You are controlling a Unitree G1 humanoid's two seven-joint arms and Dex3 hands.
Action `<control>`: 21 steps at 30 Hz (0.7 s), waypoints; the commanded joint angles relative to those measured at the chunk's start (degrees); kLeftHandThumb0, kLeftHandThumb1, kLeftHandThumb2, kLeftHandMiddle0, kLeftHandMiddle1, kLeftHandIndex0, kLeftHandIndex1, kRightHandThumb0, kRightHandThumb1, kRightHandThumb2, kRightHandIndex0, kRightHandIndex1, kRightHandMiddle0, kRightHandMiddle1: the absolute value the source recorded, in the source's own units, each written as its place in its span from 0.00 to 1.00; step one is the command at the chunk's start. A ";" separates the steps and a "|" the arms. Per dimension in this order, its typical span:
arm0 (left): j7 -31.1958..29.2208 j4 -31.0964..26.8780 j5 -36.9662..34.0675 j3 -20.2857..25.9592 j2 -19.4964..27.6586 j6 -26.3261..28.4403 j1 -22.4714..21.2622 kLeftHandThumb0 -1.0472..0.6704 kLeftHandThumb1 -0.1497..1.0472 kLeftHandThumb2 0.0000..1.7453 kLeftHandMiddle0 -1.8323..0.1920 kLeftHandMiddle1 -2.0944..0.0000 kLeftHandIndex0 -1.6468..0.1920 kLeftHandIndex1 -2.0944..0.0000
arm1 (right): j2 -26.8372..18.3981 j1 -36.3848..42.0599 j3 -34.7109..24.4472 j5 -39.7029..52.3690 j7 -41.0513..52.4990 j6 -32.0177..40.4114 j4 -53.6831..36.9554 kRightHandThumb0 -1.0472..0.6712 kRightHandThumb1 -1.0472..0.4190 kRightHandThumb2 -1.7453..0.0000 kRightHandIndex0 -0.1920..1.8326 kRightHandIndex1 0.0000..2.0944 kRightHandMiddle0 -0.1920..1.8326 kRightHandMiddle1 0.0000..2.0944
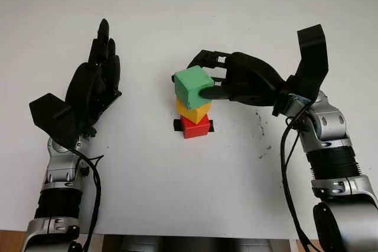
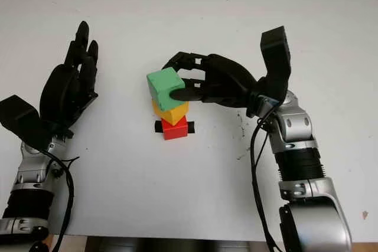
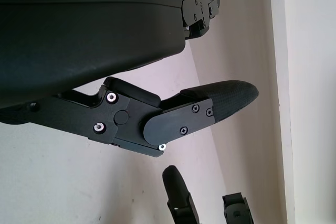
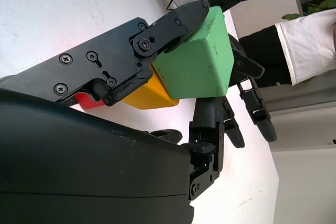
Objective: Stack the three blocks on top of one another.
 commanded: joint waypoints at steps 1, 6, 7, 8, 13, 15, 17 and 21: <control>-0.19 0.07 -0.10 0.19 0.27 -0.45 0.62 0.20 1.00 0.40 1.00 1.00 1.00 1.00 | -0.94 1.23 0.01 -0.27 0.12 0.00 -0.83 0.32 0.07 0.97 0.28 0.00 0.32 0.75; -0.21 -0.50 -0.33 0.19 0.22 0.02 0.70 0.20 1.00 0.40 1.00 1.00 1.00 1.00 | -1.18 1.35 -0.35 -0.28 0.11 -0.82 -0.63 0.31 0.07 0.97 0.28 0.00 0.32 0.75; -0.21 -0.58 -0.34 0.17 0.26 0.20 0.70 0.20 1.00 0.40 1.00 1.00 1.00 1.00 | -1.16 1.36 -0.45 -0.34 0.11 -1.36 -0.47 0.31 0.07 0.97 0.28 0.00 0.31 0.75; -0.22 -0.64 -0.34 0.14 0.30 0.36 0.70 0.20 1.00 0.40 1.00 1.00 1.00 1.00 | -1.15 1.37 -0.51 -0.38 0.13 -1.78 -0.34 0.31 0.07 0.97 0.28 0.00 0.31 0.75; -0.25 -0.08 0.00 0.14 0.38 -0.47 0.62 0.20 1.00 0.41 1.00 1.00 1.00 1.00 | -1.83 1.19 -0.38 -0.76 1.58 -4.25 -0.05 0.28 0.08 0.97 0.26 0.00 0.27 0.70; -0.20 -0.34 -0.31 0.25 0.23 -0.05 0.67 0.20 1.00 0.40 1.00 1.00 1.00 1.00 | -2.24 1.01 -0.52 -0.19 2.84 -3.83 0.15 0.26 0.09 0.97 0.24 0.00 0.23 0.65; -0.19 -0.59 -0.27 0.20 0.39 0.46 0.81 0.20 1.00 0.40 1.00 1.00 1.00 1.00 | -2.57 1.03 -0.64 0.27 3.55 -3.02 -0.11 0.26 0.10 0.97 0.21 0.00 0.20 0.62; -0.09 -0.27 0.05 0.19 0.56 0.29 0.83 0.20 1.00 0.41 1.00 1.00 1.00 1.00 | -3.01 1.22 -0.74 0.62 4.52 -3.05 -0.32 0.24 0.12 0.97 0.17 0.00 0.14 0.57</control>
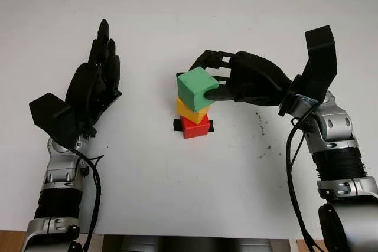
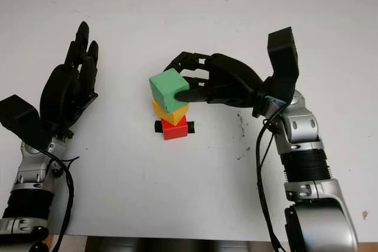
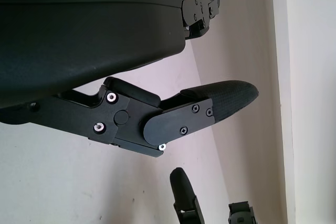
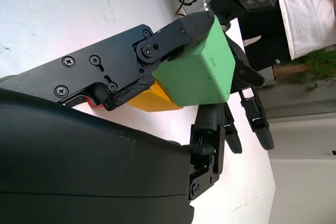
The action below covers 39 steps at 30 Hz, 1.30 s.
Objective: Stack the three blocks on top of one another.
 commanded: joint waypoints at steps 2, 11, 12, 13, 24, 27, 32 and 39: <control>-0.13 -0.15 0.07 0.22 0.48 -0.30 0.85 0.20 1.00 0.40 1.00 1.00 1.00 1.00 | -0.99 0.85 -0.47 0.57 0.92 -0.03 -0.66 0.24 0.13 0.97 0.15 0.00 0.11 0.54; 0.35 -0.69 0.45 0.22 0.66 0.17 1.22 0.20 1.00 0.40 1.00 1.00 1.00 1.00 | -3.31 1.84 0.08 0.62 6.87 -4.69 -3.12 0.14 0.15 0.97 0.00 0.00 0.00 0.03; 0.52 -0.88 0.58 0.20 0.71 0.48 1.30 0.19 1.00 0.40 1.00 1.00 1.00 1.00 | -3.47 2.00 -0.02 0.71 7.03 -4.61 -3.54 0.11 0.15 0.97 0.00 0.00 0.00 0.01; 0.60 -1.12 0.63 0.19 0.73 0.65 1.42 0.19 1.00 0.40 1.00 1.00 1.00 1.00 | -3.55 2.47 -0.58 1.14 6.83 -4.58 -4.49 0.09 0.15 0.97 0.00 0.00 0.00 0.01; 0.28 -1.13 -0.01 0.29 0.39 0.24 1.47 0.20 1.00 0.40 1.00 1.00 1.00 1.00 | -2.18 10.40 -10.60 10.99 -0.04 -3.58 -16.02 0.00 0.05 0.95 0.00 0.00 0.00 0.00; 0.27 -0.67 0.01 0.33 0.52 0.38 1.30 0.19 1.00 0.40 1.00 1.00 1.00 1.00 | 0.65 14.68 -12.89 10.13 -6.59 -7.80 -19.84 0.00 0.01 0.84 0.00 0.00 0.00 0.00; 0.41 -0.19 -0.47 0.57 0.46 0.85 0.89 0.18 1.00 0.39 1.00 1.00 1.00 1.00 | 5.96 23.06 -10.51 -5.48 -27.73 -15.40 -25.94 0.11 0.00 0.61 0.00 0.00 0.00 0.00; 0.14 -0.09 -1.99 0.87 -0.76 -0.32 0.87 0.19 1.00 0.39 1.00 1.00 1.00 1.00 | 14.42 27.87 -3.72 -21.07 -46.18 -23.78 -19.74 0.17 0.00 0.57 0.00 0.00 0.00 0.00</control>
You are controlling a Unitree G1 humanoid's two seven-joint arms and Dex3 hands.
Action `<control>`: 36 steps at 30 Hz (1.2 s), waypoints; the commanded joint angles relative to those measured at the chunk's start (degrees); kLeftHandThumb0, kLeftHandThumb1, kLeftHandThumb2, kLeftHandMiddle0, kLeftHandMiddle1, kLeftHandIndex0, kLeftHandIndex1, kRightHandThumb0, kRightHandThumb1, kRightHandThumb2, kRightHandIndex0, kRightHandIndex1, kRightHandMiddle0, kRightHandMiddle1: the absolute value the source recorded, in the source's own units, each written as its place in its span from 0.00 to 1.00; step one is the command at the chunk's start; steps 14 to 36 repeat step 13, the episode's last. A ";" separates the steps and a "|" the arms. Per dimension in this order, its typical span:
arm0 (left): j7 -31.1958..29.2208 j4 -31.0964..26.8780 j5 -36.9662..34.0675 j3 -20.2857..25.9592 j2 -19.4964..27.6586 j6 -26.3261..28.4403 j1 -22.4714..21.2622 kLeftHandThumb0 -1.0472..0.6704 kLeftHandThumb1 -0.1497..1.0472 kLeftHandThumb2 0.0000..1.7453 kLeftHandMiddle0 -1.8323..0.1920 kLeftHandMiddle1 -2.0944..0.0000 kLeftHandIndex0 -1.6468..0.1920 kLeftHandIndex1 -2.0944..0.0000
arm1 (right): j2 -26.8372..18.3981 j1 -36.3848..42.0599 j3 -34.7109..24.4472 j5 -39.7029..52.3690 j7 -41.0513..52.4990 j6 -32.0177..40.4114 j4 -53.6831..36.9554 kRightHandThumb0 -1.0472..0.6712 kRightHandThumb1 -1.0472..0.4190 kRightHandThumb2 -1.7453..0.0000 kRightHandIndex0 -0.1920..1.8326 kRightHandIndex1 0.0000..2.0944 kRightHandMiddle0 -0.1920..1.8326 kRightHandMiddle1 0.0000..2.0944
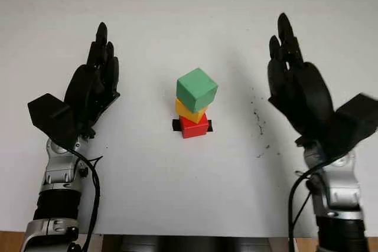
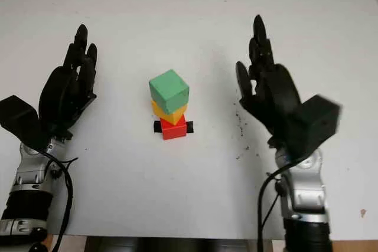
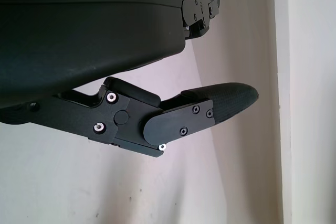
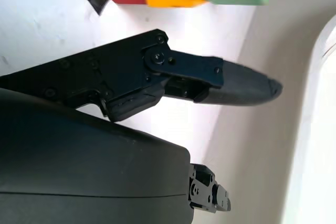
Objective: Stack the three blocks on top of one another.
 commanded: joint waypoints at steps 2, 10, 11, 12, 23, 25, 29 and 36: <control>-0.83 0.35 -1.23 0.57 -0.66 -1.54 0.24 0.19 1.00 0.40 1.00 1.00 1.00 1.00 | 3.18 1.06 1.67 -2.32 -4.32 -2.55 2.23 0.17 0.00 0.56 0.00 0.00 0.00 0.00; -1.21 0.69 -1.50 0.15 -1.84 -2.76 -0.29 0.21 1.00 0.43 1.00 1.00 1.00 1.00 | 5.47 0.28 0.61 0.49 -6.07 -4.33 4.06 0.12 0.00 0.59 0.00 0.00 0.00 0.00; -1.20 0.73 -1.46 0.12 -1.94 -2.76 -0.37 0.21 1.00 0.43 1.00 1.00 1.00 1.00 | 5.40 0.25 0.40 0.94 -5.89 -4.46 4.14 0.12 0.00 0.59 0.00 0.00 0.00 0.00; -1.12 0.94 -1.23 0.05 -2.01 -2.92 -0.51 0.20 1.00 0.43 1.00 1.00 1.00 1.00 | 5.28 0.30 0.14 1.30 -5.77 -4.42 4.02 0.11 0.00 0.59 0.00 0.00 0.00 0.00; -1.07 1.03 -1.18 0.03 -2.16 -2.95 -0.60 0.20 1.00 0.43 1.00 1.00 1.00 1.00 | 5.15 0.38 -0.06 1.55 -5.66 -4.35 3.86 0.11 0.00 0.59 0.00 0.00 0.00 0.00; -1.07 1.03 -1.18 0.03 -2.16 -2.95 -0.60 0.20 1.00 0.43 1.00 1.00 1.00 1.00 | 5.15 0.38 -0.06 1.55 -5.66 -4.35 3.86 0.11 0.00 0.59 0.00 0.00 0.00 0.00; -1.07 1.03 -1.18 0.03 -2.16 -2.95 -0.60 0.20 1.00 0.43 1.00 1.00 1.00 1.00 | 5.15 0.38 -0.06 1.55 -5.66 -4.35 3.86 0.11 0.00 0.59 0.00 0.00 0.00 0.00; -1.07 1.03 -1.18 0.03 -2.16 -2.95 -0.60 0.20 1.00 0.43 1.00 1.00 1.00 1.00 | 5.15 0.38 -0.06 1.55 -5.66 -4.35 3.86 0.11 0.00 0.59 0.00 0.00 0.00 0.00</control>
